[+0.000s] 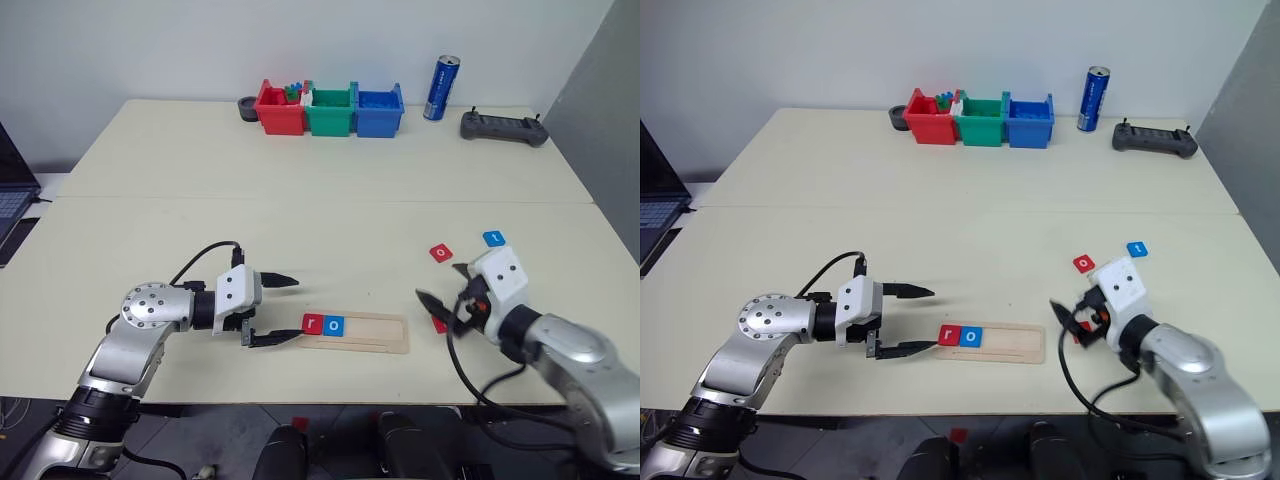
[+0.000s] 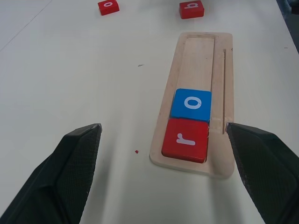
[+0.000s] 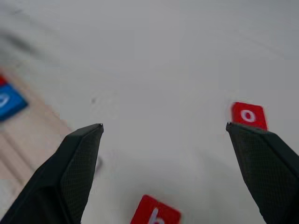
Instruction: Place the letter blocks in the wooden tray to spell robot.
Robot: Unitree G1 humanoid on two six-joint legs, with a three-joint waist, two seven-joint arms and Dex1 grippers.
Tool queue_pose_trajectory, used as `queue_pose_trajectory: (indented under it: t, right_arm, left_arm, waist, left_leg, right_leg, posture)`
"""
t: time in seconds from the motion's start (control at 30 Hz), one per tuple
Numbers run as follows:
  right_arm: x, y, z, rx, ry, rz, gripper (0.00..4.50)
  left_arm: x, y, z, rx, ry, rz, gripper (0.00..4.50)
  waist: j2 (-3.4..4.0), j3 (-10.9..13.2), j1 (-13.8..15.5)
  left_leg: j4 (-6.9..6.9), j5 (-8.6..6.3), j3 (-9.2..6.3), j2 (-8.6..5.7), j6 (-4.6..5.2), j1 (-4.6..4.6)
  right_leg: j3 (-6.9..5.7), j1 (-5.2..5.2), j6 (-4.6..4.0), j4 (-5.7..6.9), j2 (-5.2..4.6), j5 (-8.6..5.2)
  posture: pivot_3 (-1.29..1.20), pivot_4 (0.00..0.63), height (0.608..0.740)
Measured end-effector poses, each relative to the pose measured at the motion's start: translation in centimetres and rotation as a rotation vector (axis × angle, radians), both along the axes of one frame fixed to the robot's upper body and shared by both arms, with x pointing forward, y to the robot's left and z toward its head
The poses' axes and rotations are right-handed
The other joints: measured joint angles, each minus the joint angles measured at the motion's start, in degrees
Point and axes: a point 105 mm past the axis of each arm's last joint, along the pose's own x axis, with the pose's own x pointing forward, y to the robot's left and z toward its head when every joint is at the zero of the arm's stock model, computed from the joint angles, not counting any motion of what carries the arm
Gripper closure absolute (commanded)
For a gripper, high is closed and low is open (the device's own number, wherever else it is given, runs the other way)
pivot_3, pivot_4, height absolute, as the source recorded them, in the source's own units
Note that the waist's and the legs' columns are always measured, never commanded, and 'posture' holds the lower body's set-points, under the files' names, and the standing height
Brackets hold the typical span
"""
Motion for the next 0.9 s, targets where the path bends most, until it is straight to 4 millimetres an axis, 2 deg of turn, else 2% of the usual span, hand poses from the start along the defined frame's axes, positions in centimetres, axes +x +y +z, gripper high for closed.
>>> queue_pose_trajectory:
  t: [0.1, 0.2, 0.33, 0.5, 0.7, 0.83, 0.9]
  right_arm:
    - [0.5, -1.4, -0.9, -0.079, 0.008, 0.102, 0.03]
    - [0.2, -1.7, -2.3, -0.126, 0.082, 0.242, 0.03]
    - [0.7, -1.8, -2.9, -0.145, 0.117, 0.352, 0.03]
    - [1.6, -2.2, -3.2, -0.186, 0.13, 0.412, 0.03]
    - [1.5, -2.3, -4.2, -0.195, 0.195, 0.458, 0.03]
    - [1.5, -2.3, -4.3, -0.202, 0.207, 0.468, 0.93]
    - [1.5, -2.3, -4.4, -0.204, 0.207, 0.469, 1.74]
  left_arm:
    - [-0.1, 0.0, -0.3, 0.004, 0.004, 0.003, 0.0]
    - [0.0, -0.1, -0.3, 0.001, -0.002, 0.008, 0.0]
    - [0.0, -0.5, -0.5, -0.003, 0.0, 0.005, 0.0]
    - [0.0, -0.5, -0.6, -0.001, 0.001, 0.003, 0.0]
    - [-0.3, -0.4, -0.7, -0.001, -0.016, -0.009, 0.0]
    - [-0.7, -0.2, -1.3, 0.001, -0.009, -0.008, 0.0]
    - [-0.9, -0.1, -1.4, 0.002, -0.011, -0.009, 0.0]
  waist:
    - [-0.02, 0.0, -0.13]
    - [-0.02, 0.01, -0.28]
    - [-0.02, 0.01, -0.23]
    - [-0.02, 0.01, -0.15]
    - [-0.02, 0.01, -0.11]
    - [-0.02, 0.01, -0.1]
    - [-0.02, 0.01, -0.08]
  left_leg:
    - [0.02, 0.0, 0.0, 0.02, 0.0, 0.03]
    - [0.03, 0.0, 0.02, 0.03, 0.0, 0.07]
    - [0.05, 0.0, 0.02, 0.03, 0.0, 0.07]
    - [0.06, 0.0, -0.01, 0.03, 0.0, 0.07]
    - [0.06, 0.0, 0.0, 0.03, 0.0, 0.07]
    - [0.06, 0.0, 0.0, 0.03, -0.01, 0.08]
    - [0.06, 0.01, -0.01, 0.03, -0.01, 0.07]
  right_leg:
    - [0.01, 0.01, 0.01, 0.06, 0.03, 0.0]
    - [0.04, 0.01, -0.02, 0.08, 0.04, 0.01]
    - [0.03, 0.03, -0.08, 0.09, 0.04, 0.05]
    - [0.02, 0.03, -0.09, 0.09, 0.03, 0.06]
    - [0.02, 0.03, -0.1, 0.09, 0.03, 0.07]
    - [0.02, 0.03, -0.1, 0.1, 0.03, 0.06]
    - [0.02, 0.03, -0.1, 0.1, 0.03, 0.06]
  posture:
    - [0.0, 0.15, 0.74]
    - [0.0, 0.15, 0.74]
    - [0.0, 0.15, 0.74]
    - [0.0, 0.15, 0.74]
    - [0.0, 0.15, 0.74]
    - [0.0, 0.15, 0.74]
    - [0.0, 0.15, 0.74]
